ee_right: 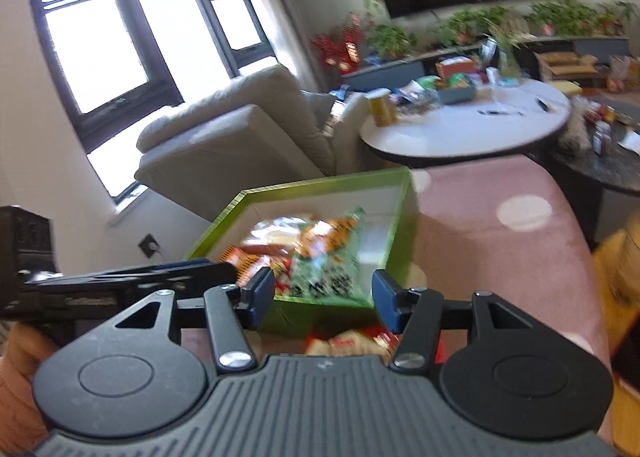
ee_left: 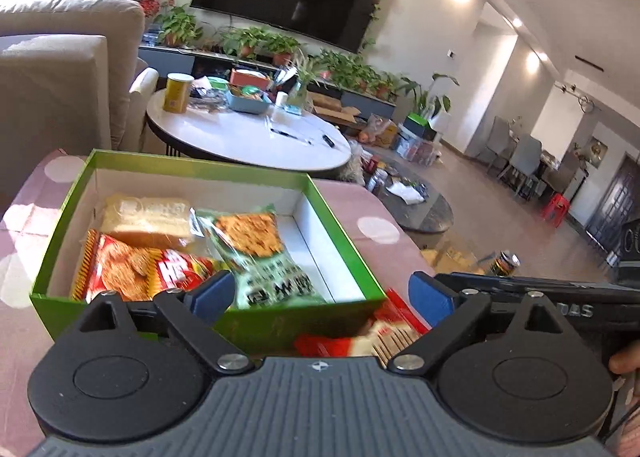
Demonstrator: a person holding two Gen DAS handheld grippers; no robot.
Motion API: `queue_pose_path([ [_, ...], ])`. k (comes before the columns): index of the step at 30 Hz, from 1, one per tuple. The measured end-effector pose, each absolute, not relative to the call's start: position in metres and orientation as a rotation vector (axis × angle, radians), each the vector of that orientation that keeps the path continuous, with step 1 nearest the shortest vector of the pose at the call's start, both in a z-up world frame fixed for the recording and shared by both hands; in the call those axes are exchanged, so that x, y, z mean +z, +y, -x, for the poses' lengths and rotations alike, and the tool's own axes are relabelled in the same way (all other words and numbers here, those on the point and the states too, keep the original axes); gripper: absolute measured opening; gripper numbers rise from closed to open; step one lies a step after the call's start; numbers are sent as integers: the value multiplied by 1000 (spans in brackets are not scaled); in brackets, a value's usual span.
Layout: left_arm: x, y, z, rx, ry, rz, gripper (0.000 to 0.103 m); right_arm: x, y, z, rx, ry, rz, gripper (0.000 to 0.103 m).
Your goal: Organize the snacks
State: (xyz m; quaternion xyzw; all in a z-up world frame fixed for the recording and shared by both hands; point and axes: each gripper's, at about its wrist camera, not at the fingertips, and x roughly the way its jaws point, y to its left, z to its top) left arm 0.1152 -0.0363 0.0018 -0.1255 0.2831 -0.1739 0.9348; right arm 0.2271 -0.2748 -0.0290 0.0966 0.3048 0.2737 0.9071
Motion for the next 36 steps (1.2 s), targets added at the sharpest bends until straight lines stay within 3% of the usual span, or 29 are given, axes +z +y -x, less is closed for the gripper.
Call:
queue_pose_path([
  [16, -36, -100, -102, -464, 718, 113, 94, -64, -300, -214, 441, 705, -268, 78],
  [36, -66, -128, -121, -466, 810, 29, 94, -86, -292, -224, 468, 760, -262, 78],
])
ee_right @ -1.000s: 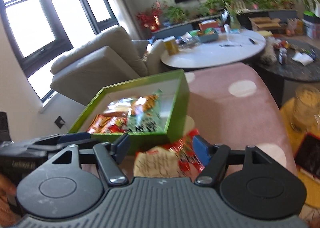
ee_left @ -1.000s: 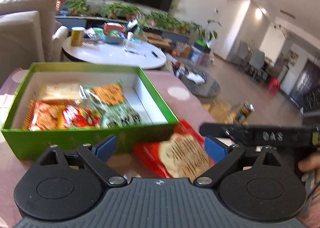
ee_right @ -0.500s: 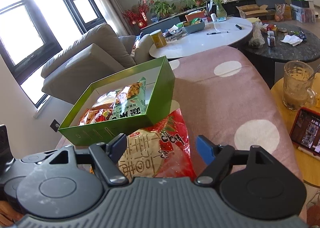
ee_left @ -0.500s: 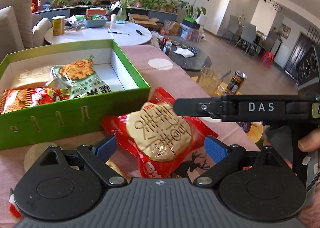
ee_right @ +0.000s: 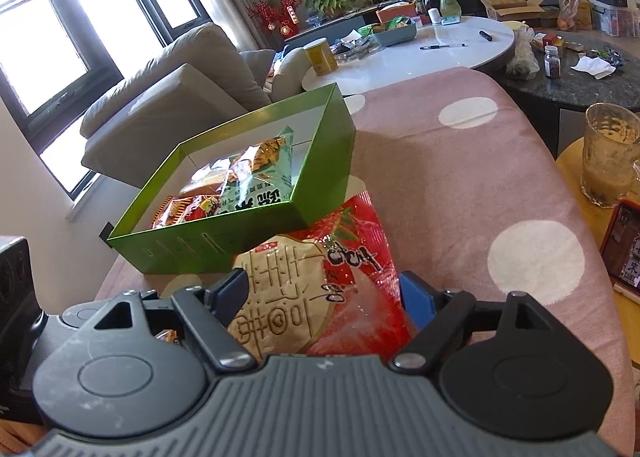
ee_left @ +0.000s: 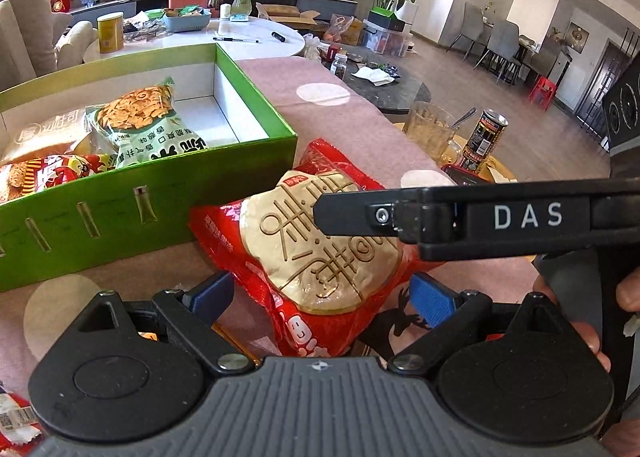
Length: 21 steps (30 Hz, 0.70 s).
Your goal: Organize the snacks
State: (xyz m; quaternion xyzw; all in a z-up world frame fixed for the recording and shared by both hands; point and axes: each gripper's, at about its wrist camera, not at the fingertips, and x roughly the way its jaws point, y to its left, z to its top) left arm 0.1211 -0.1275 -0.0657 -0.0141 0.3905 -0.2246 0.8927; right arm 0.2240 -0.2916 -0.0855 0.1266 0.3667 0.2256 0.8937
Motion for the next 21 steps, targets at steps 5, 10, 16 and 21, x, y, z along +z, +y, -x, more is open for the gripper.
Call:
queue_pose_path([
  [5, -67, -132, -124, -463, 819, 23, 95, -88, -292, -227, 455, 767, -263, 78],
  [10, -70, -134, -128, -469, 825, 21, 94, -94, -291, -229, 479, 773, -274, 78],
  [16, -68, -137, -126, -474, 819, 18, 83, -93, -290, -227, 523, 754, -297, 76],
  [21, -55, -136, -116, -480, 791, 33, 82, -78, -291, -216, 543, 711, -299, 72],
])
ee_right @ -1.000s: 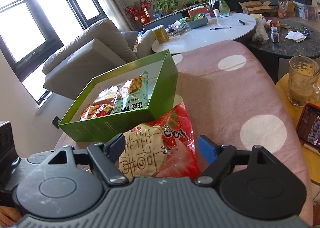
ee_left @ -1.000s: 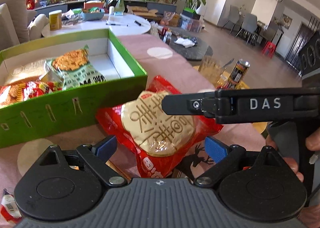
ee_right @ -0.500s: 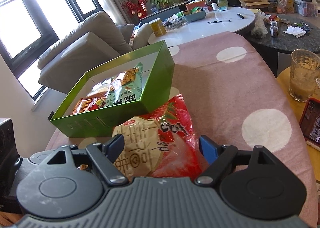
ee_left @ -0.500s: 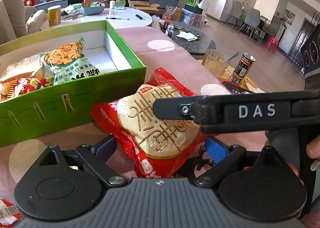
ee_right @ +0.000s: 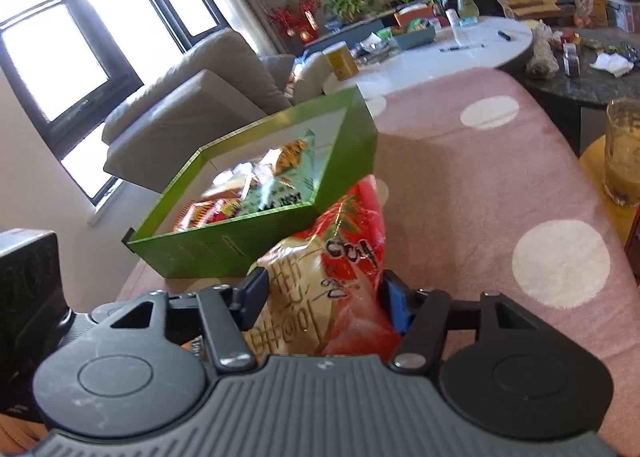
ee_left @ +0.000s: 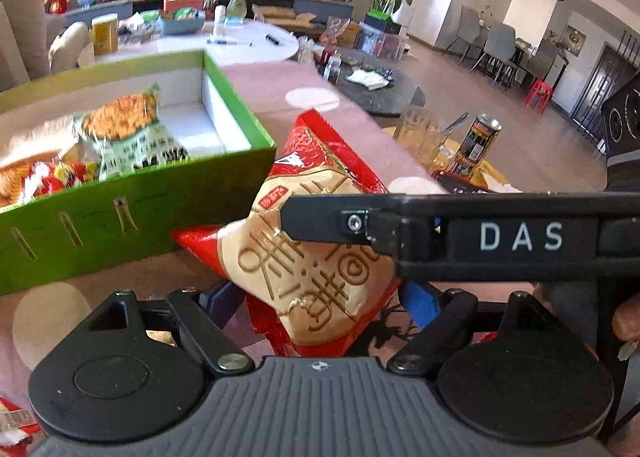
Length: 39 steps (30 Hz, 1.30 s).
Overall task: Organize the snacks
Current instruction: 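Carry the red cookie bag into the green box and open both grippers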
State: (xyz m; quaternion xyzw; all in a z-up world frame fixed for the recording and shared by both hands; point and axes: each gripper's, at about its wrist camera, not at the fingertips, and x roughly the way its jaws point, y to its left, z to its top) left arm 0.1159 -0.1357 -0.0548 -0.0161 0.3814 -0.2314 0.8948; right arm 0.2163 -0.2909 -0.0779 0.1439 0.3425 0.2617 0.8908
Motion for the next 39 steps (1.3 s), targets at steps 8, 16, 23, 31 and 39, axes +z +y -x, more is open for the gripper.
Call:
queue_pose_path([
  [8, -20, -131, -94, -480, 661, 12, 82, -44, -291, -200, 567, 605, -311, 72],
  [16, 5, -109, -91, -449, 578, 32, 82, -19, -274, -208, 587, 541, -337, 72],
  [23, 25, -83, -105, -379, 535, 32, 82, -3, -245, -228, 645, 529, -322, 72],
  [31, 52, -47, -142, -342, 485, 45, 82, 19, -222, -257, 711, 491, -344, 72],
  [39, 50, -39, -187, -338, 489, -10, 82, 9, -214, -297, 698, 506, -411, 72],
])
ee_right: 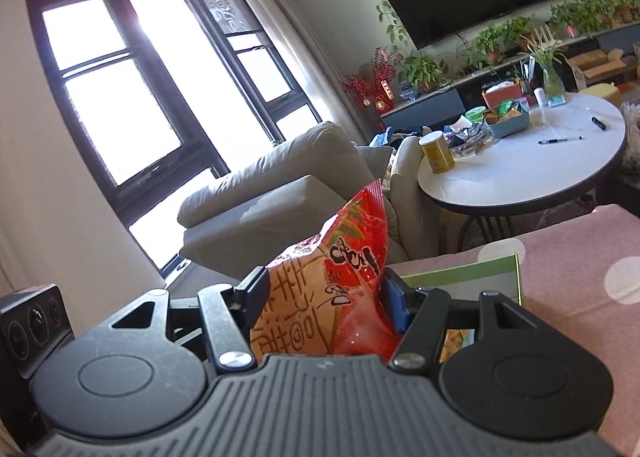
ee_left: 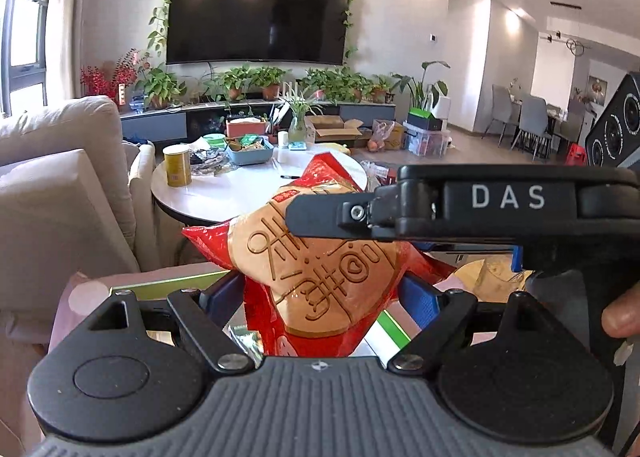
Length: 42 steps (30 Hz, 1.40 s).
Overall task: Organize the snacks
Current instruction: 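Carry the red cookie bag into the green box and open both grippers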
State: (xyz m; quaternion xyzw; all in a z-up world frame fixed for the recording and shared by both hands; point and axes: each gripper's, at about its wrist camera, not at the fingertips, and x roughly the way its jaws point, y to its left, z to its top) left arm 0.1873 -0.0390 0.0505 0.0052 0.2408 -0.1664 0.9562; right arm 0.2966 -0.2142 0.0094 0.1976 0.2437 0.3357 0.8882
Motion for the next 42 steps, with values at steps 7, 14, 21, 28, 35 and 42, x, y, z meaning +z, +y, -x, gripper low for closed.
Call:
queue_pose_path([
  [7, 31, -50, -222, -357, 528, -49, 82, -18, -222, -326, 634, 575, -485, 72],
  [14, 5, -59, -244, -391, 557, -22, 82, -42, -227, -340, 561, 636, -504, 72],
  [21, -9, -54, -245, -340, 545, -30, 80, -46, -243, -338, 415, 607, -465, 74],
  [28, -3, -43, -232, -313, 538, 5, 84, -17, -235, -314, 499, 556, -380, 75],
  [35, 2, -31, -208, -283, 548, 35, 88, -9, -230, -292, 555, 563, -307, 75],
  [42, 7, -23, -177, -279, 539, 58, 90, 6, -247, -272, 588, 569, -264, 75],
])
